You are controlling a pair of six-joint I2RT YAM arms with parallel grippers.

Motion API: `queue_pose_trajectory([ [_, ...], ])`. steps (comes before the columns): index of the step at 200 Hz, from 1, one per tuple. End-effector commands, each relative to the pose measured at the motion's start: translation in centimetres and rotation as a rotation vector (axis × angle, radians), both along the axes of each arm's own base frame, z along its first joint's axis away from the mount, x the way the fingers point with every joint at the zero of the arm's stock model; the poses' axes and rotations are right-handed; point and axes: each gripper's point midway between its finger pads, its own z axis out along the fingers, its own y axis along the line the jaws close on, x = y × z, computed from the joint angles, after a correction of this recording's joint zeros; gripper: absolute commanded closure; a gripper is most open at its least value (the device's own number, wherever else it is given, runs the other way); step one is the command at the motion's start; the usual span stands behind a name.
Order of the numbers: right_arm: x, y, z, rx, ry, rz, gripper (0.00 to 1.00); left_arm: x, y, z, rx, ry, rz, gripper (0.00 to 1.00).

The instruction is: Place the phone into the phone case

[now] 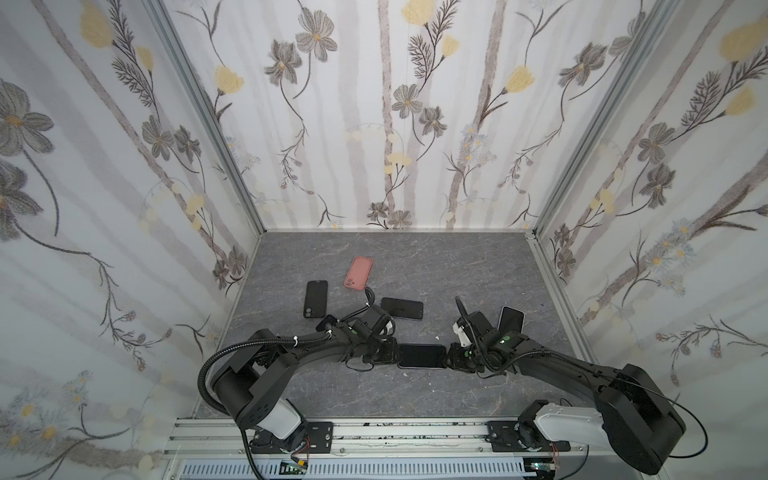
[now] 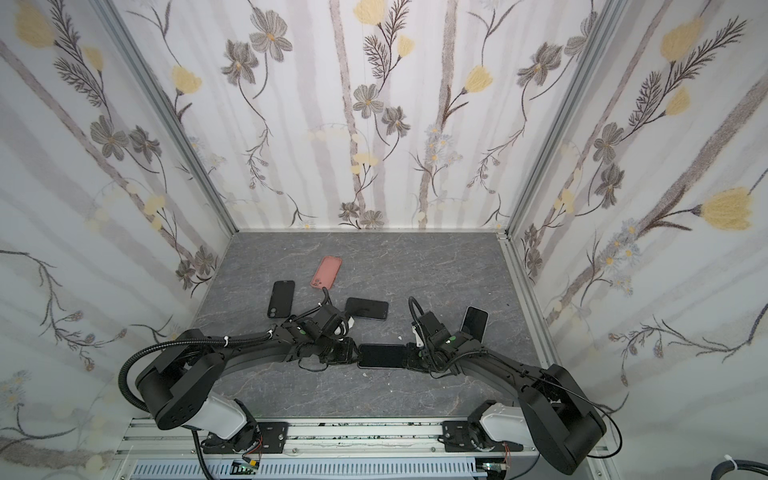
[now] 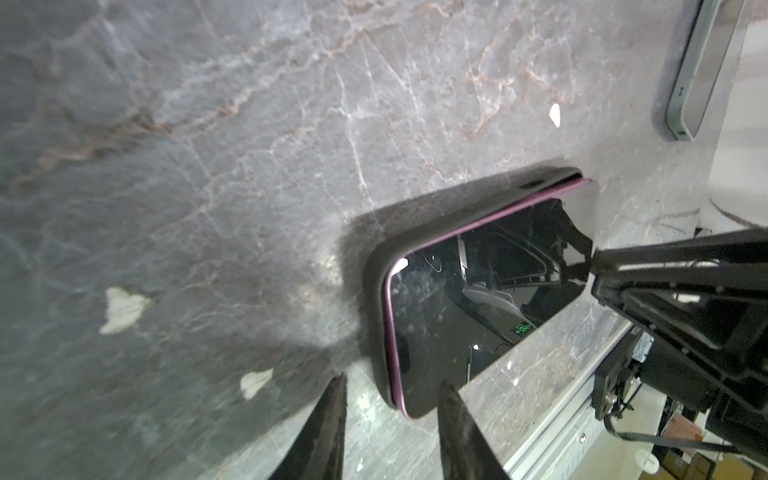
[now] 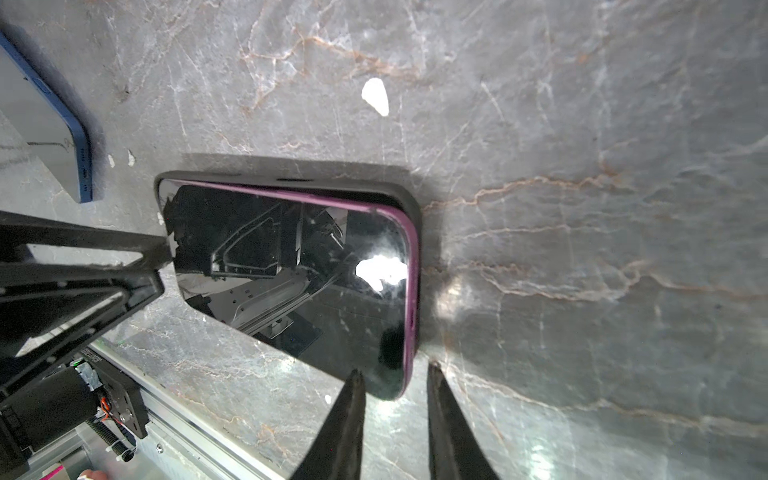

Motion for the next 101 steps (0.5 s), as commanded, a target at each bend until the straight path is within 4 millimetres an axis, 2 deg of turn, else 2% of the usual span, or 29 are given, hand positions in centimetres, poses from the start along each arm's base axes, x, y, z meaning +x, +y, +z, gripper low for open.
queue_pose_trajectory([
  [1,0.0,0.0,-0.2,-0.006,0.002,0.004,0.73,-1.2,0.1,-0.1,-0.009,0.014,-0.057,0.64],
  [34,0.4,0.8,-0.4,0.022,0.006,0.013,0.74,-1.4,-0.5,-0.6,-0.020,0.027,-0.068,0.66],
  [101,0.9,1.2,-0.2,0.030,-0.004,0.012,0.76,-0.7,0.2,-1.6,0.033,-0.011,-0.038,0.85],
])
